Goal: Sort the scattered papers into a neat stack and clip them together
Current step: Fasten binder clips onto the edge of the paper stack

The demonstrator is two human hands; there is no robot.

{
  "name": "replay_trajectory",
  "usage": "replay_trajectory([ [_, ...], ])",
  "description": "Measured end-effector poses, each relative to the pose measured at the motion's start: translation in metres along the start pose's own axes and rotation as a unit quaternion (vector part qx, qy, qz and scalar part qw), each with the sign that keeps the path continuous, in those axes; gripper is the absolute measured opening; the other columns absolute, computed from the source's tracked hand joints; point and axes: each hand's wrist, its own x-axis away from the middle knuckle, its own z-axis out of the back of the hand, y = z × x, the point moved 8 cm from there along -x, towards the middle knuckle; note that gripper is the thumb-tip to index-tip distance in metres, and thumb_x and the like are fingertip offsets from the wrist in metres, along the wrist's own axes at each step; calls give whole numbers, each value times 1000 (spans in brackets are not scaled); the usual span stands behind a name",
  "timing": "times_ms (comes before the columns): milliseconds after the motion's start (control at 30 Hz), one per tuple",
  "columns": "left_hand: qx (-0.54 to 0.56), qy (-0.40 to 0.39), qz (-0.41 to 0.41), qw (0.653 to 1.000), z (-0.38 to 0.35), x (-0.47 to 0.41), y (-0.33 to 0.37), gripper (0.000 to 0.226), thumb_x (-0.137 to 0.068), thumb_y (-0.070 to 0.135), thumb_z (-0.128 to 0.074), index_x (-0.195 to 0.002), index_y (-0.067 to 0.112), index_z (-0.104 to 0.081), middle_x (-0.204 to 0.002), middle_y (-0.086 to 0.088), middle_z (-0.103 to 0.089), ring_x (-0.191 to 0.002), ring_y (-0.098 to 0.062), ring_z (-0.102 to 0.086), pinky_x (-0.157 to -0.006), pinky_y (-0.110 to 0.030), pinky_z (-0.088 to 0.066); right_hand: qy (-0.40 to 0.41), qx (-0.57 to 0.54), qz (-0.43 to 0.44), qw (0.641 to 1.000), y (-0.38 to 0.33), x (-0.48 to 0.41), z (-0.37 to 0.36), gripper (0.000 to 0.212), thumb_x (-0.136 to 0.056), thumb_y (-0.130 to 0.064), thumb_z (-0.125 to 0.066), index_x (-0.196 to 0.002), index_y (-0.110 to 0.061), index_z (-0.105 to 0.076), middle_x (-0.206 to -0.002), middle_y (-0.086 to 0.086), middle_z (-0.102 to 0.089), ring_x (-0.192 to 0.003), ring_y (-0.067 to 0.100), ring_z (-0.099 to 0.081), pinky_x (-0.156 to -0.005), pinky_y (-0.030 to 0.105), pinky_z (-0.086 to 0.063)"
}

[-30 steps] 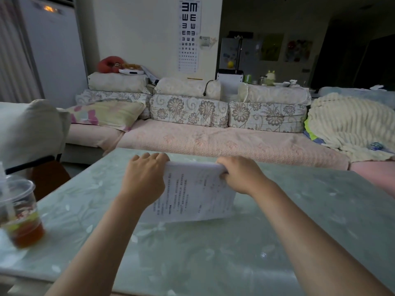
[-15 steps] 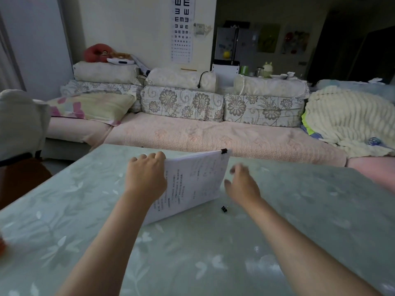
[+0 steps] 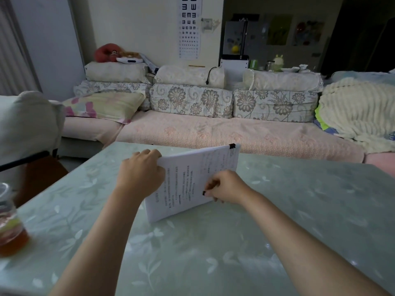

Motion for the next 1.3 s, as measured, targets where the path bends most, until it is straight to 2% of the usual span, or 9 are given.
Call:
replay_trajectory([
  [100,117,-22,40,992,-2,3,-16,14,-90,24,-47,-101,23,-55,-96,5,-56,-85,-17,-54,-68,-34,-48,11,-97,78,992,-64,3,6,42,-77,0,-80,-112,-22,-70,-83,-4,-71,-63,13,-70,-59,30,-60],
  [267,295,-33,75,952,-13,16,-30,9,-97,18,-41,-102,19,-48,-95,3,-51,-86,-15,-50,-65,-29,-39,46,-109,129,985,-126,0,10,19,-81,-1,-77,-93,-15,-74,-79,-4,-72,-54,3,-65,-51,25,-56],
  [400,305,0,49,951,-15,24,-28,9,-100,18,-36,-101,17,-44,-96,2,-48,-88,-15,-46,-67,-30,-36,107,-29,165,980,-151,-10,8,21,-80,-4,-70,-96,-17,-77,-73,-19,-63,-57,-7,-60,-59,3,-45],
  [500,299,17,48,953,-17,23,-29,10,-101,20,-34,-102,19,-45,-96,6,-47,-90,-13,-46,-68,-30,-37,97,9,172,980,-161,-17,0,22,-79,-7,-74,-99,-16,-78,-74,-20,-62,-65,-9,-58,-62,-2,-41],
  [767,310,63,69,946,-18,20,-33,13,-99,20,-41,-105,16,-51,-101,6,-50,-93,-14,-48,-72,-31,-38,64,-21,147,987,-173,-24,-3,17,-73,-9,-86,-82,-20,-78,-66,-11,-70,-44,6,-63,-49,18,-51],
  [900,316,86,64,943,-13,19,-37,15,-97,19,-48,-107,16,-58,-102,5,-56,-92,-12,-51,-73,-28,-40,58,3,167,984,-182,-28,-2,13,-72,-9,-86,-80,-18,-81,-65,-14,-70,-43,-1,-60,-47,13,-47],
  [967,321,100,64,940,-12,18,-41,15,-94,18,-52,-105,16,-62,-99,3,-59,-90,-14,-53,-73,-29,-41,61,37,181,981,-188,-31,-2,14,-70,-12,-87,-82,-16,-82,-69,-14,-71,-57,-8,-63,-55,9,-48],
  [1067,320,111,65,939,-13,17,-45,13,-93,18,-55,-102,17,-64,-95,3,-62,-86,-14,-55,-72,-28,-42,65,75,189,977,-194,-36,-3,16,-68,-17,-89,-83,-18,-82,-78,-10,-75,-73,-3,-68,-74,19,-57],
  [1300,341,157,83,923,-9,23,-51,13,-91,23,-63,-100,19,-72,-89,8,-71,-82,-9,-62,-73,-29,-52,45,131,171,975,-198,-45,-5,17,-67,-27,-90,-82,-26,-82,-79,-12,-75,-79,1,-68,-82,31,-58],
])
